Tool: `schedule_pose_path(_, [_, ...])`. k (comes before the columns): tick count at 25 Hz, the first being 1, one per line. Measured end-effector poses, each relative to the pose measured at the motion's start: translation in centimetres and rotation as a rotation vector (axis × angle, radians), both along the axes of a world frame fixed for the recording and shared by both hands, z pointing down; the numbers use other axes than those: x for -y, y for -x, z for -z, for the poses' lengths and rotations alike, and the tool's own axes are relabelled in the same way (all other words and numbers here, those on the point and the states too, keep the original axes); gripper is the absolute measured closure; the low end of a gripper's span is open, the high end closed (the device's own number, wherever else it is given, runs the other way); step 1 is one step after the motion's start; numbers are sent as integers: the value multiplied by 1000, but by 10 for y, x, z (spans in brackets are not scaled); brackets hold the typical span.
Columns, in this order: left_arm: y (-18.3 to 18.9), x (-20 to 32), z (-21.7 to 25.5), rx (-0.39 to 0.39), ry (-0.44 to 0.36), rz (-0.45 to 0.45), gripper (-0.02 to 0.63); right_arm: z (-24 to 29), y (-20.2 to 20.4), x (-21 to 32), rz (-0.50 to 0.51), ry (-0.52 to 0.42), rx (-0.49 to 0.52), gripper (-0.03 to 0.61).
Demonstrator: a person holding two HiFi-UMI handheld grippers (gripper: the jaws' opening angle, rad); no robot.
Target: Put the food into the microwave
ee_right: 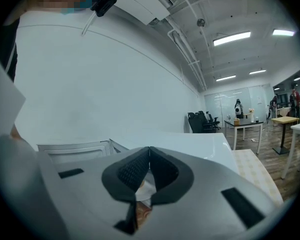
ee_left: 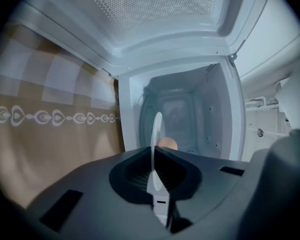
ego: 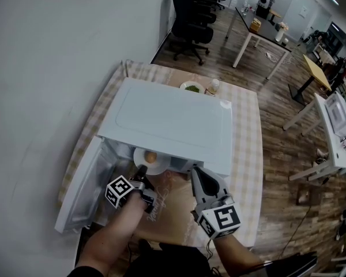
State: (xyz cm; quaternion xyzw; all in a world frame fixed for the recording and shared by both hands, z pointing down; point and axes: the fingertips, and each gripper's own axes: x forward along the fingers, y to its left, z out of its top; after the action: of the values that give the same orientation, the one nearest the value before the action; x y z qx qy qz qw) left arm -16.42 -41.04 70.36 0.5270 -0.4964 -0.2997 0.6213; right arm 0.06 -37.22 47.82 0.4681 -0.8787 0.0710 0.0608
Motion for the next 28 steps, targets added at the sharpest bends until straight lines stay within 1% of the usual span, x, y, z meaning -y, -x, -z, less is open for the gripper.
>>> schedule_pose_path(6, [-7, 9, 1, -8, 8, 1, 598, -1, -1, 0, -1, 9, 11, 569])
schedule_pose_path(18, [0, 27, -7, -24, 77, 43, 597, -11, -3, 6, -2, 28, 22, 569])
schedule_pose_path(25, [1, 42, -7, -16, 90, 61, 595, -10, -8, 6, -11, 11, 7, 569])
schedule_pose_path(28, [2, 48, -9, -18, 102, 71, 594, -9, -8, 8, -16, 22, 10, 569])
